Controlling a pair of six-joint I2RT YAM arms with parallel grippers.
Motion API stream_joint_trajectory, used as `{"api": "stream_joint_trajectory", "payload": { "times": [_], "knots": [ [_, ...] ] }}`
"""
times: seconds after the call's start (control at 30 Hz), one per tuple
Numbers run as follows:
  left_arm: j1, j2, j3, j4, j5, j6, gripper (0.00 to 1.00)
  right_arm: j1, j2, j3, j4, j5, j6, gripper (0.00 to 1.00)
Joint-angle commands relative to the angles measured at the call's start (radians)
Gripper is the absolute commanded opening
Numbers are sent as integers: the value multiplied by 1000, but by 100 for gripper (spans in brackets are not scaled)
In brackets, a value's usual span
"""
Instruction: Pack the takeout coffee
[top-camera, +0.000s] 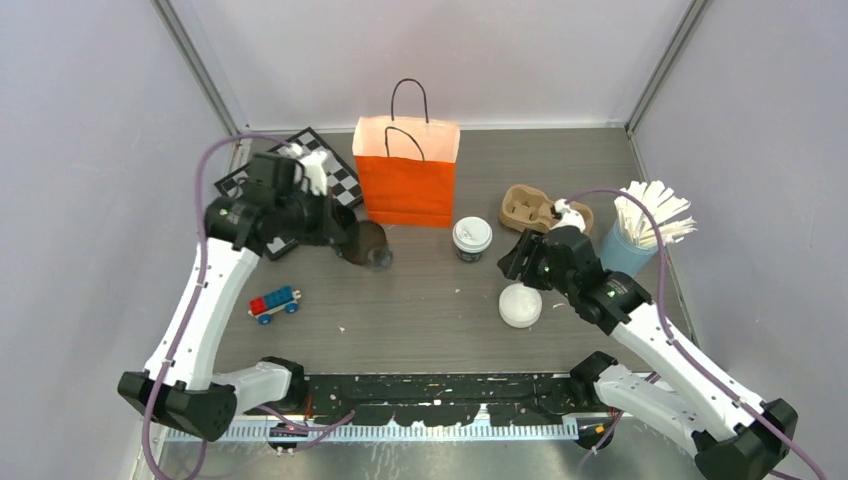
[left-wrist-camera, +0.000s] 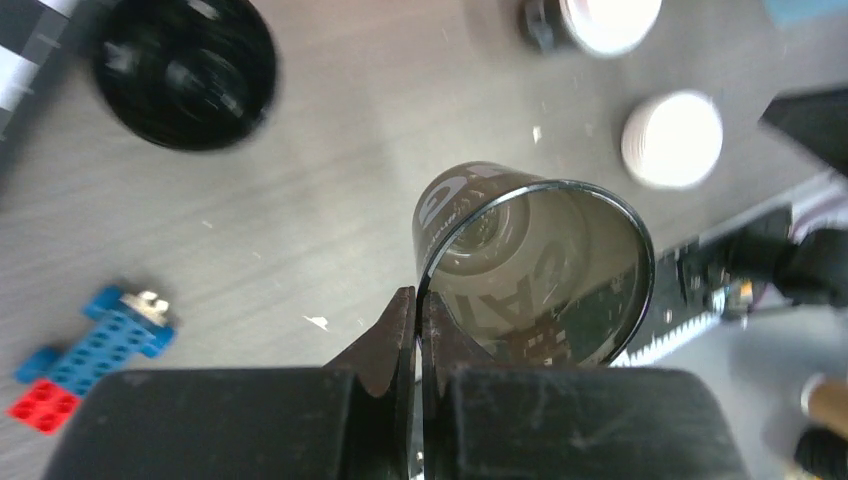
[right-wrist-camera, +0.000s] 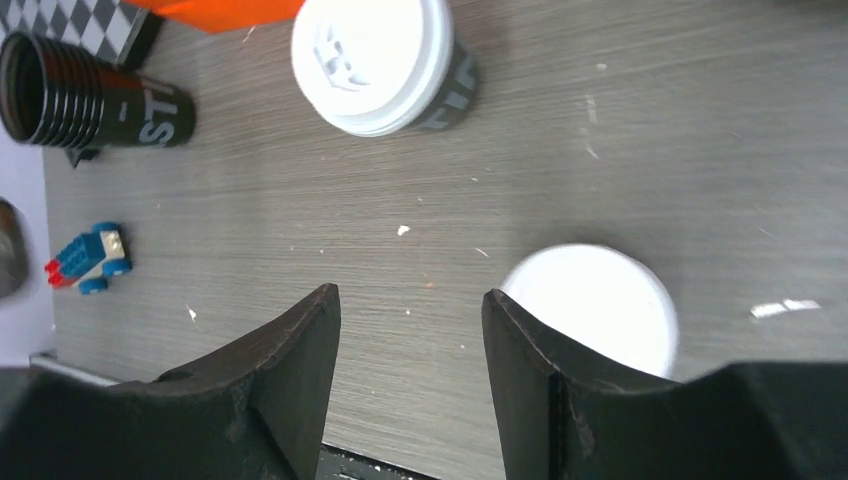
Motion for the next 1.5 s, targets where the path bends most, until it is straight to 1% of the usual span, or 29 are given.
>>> {"api": "stream_joint_trajectory", "payload": {
  "times": [0.0,0.1,0.13,0.17,0.27,0.33,0.43,0.53,0.6,0.7,0.93,1.0,1.07,1.13,1.3,1.33,1.37,1.4,1.43,1.47],
  "knots": [
    [-161,-51,-161,68,-6,-76,0,5,-81,77,-227,149,105,59],
    [-297,-77,-262,136,-68,-138,0,3,-94,90,-344,253,173,58],
    [-353,-78,-303,164,-109,-151,0,4,-93,92,-378,280,191,57],
    [-385,-75,-332,188,-144,-163,0,4,-91,88,-394,301,204,56],
    [-451,-59,-409,262,-184,-183,0,4,-76,71,-407,337,210,51],
    [-478,-46,-452,297,-211,-187,0,4,-44,60,-404,335,188,50],
    [-496,-29,-502,355,-219,-185,0,3,16,36,-361,316,146,48],
    [-505,-18,-529,392,-227,-178,0,4,93,22,-307,292,111,41],
    [-507,-21,-557,435,-222,-179,0,4,146,4,-252,279,89,39],
    [-510,-18,-593,485,-204,-184,2,4,202,-4,-213,267,68,36],
    [-530,5,-622,528,-210,-184,14,4,218,-15,-205,306,67,36],
    [-534,14,-622,531,-209,-184,17,5,231,-3,-229,331,77,38],
    [-537,19,-617,526,-204,-180,23,4,240,9,-244,356,85,40],
    [-538,13,-609,519,-198,-173,28,4,251,13,-247,374,90,40],
    [-538,-43,-557,472,-192,-147,40,5,286,24,-262,378,98,38],
    [-538,-57,-543,457,-194,-136,43,4,292,26,-261,376,98,38],
    [-538,-74,-528,440,-194,-126,48,4,295,27,-260,375,97,37],
    [-538,-89,-513,425,-193,-113,66,5,299,26,-260,375,97,36],
    [-538,-105,-502,409,-190,-99,91,4,305,27,-260,375,97,35],
    [-539,-119,-487,395,-188,-85,99,5,308,29,-260,374,97,34]
  ]
}}
